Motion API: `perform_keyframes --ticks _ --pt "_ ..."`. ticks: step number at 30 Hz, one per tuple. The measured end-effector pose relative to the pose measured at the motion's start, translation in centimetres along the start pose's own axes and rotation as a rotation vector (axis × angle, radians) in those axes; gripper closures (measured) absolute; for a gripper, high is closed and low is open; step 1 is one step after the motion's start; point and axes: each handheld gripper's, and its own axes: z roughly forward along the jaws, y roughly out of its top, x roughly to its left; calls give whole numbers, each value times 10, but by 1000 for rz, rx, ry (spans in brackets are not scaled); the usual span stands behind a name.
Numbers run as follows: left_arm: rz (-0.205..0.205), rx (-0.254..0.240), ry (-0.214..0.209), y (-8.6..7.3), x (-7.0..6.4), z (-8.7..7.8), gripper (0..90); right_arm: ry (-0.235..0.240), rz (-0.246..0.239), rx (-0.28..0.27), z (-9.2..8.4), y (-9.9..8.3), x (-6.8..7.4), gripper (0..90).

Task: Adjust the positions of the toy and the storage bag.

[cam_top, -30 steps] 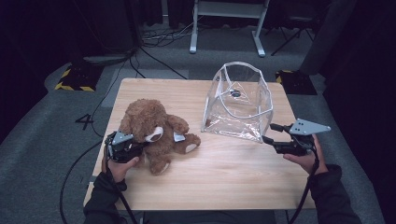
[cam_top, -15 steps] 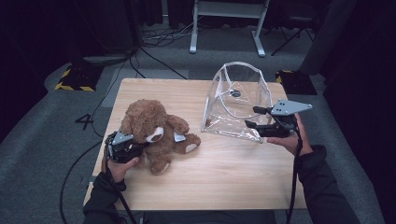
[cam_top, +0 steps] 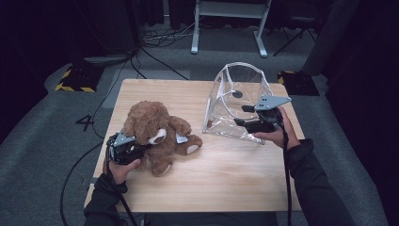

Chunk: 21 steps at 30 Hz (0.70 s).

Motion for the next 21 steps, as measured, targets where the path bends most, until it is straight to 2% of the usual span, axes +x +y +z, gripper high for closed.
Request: perform_keyframes --ticks 4,5,11,12,14,15,16,17,21 --pt "1 0 6 0 -1 0 657 -8 -10 15 8 0 0 443" --pt "2 1 6 0 -1 0 657 -34 -12 22 13 -1 0 471" --pt "-4 -2 -1 0 0 1 657 -33 -10 41 21 -3 0 549" --pt "-5 -2 -2 0 0 1 657 -26 -10 36 22 -3 -1 599" --pt "-5 -2 -2 0 0 1 657 -25 -11 33 22 -3 0 624" --pt "-4 -2 -2 0 0 1 657 -18 -23 25 21 -3 0 734" --pt "-5 -3 -2 0 0 1 657 -18 -23 25 21 -3 0 734" --pt "-7 -3 -4 0 0 1 657 -8 -41 25 21 -2 2 825" --pt "-8 -4 -4 0 0 2 659 15 -64 31 20 -2 5 869"
